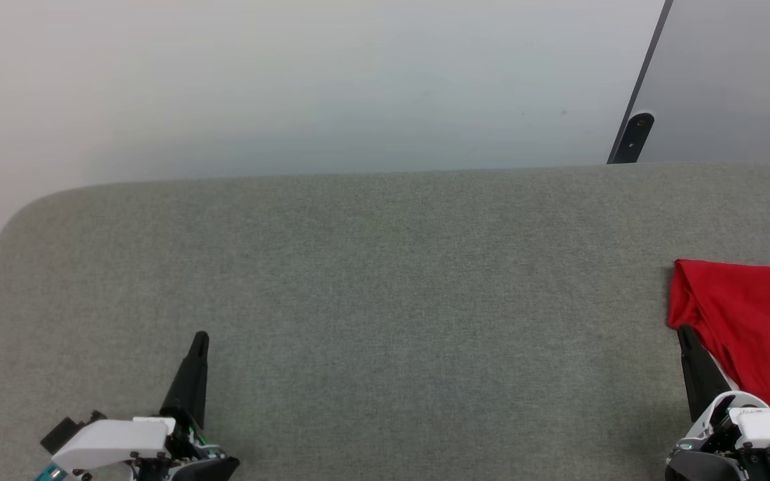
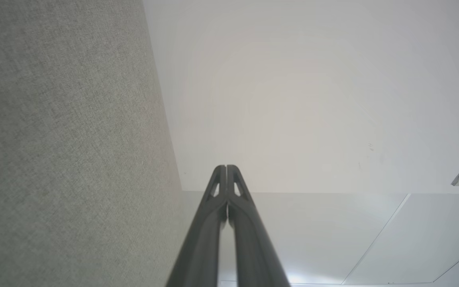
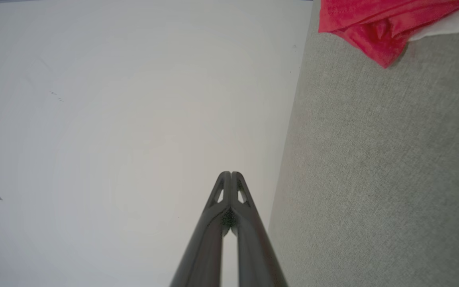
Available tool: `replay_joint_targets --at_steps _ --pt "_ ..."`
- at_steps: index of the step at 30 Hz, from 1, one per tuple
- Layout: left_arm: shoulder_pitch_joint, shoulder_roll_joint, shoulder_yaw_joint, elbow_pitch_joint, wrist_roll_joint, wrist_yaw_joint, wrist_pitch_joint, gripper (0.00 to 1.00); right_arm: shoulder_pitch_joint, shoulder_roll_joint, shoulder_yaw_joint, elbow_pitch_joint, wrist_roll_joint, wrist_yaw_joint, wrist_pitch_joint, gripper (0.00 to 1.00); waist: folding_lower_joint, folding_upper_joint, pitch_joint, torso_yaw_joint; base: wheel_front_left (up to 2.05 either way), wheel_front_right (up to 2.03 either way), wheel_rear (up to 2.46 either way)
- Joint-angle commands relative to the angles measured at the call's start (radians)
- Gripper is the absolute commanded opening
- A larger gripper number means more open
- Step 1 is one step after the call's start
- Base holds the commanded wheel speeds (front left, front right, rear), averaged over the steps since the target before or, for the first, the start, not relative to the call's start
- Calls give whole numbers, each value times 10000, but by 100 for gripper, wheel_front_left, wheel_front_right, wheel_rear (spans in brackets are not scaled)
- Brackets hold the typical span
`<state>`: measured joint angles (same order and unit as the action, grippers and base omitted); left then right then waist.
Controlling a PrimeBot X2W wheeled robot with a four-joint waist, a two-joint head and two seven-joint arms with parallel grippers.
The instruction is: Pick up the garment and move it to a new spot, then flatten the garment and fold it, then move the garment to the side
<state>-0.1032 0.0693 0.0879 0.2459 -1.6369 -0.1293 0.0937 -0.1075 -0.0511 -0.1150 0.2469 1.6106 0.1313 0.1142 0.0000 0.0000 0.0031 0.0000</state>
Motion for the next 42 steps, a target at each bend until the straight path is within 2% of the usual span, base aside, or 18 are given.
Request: replay_joint_targets --at_steps 1,42 --pt "-105 -19 26 1 53 -56 18 0 -48 31 -5 3 34 -10 -18 0 0 0 0 0 0 0 0" --pt "-117 -92 136 11 144 -47 105 0 -47 30 2 3 40 -10 -24 0 0 0 0 0 0 0 0"
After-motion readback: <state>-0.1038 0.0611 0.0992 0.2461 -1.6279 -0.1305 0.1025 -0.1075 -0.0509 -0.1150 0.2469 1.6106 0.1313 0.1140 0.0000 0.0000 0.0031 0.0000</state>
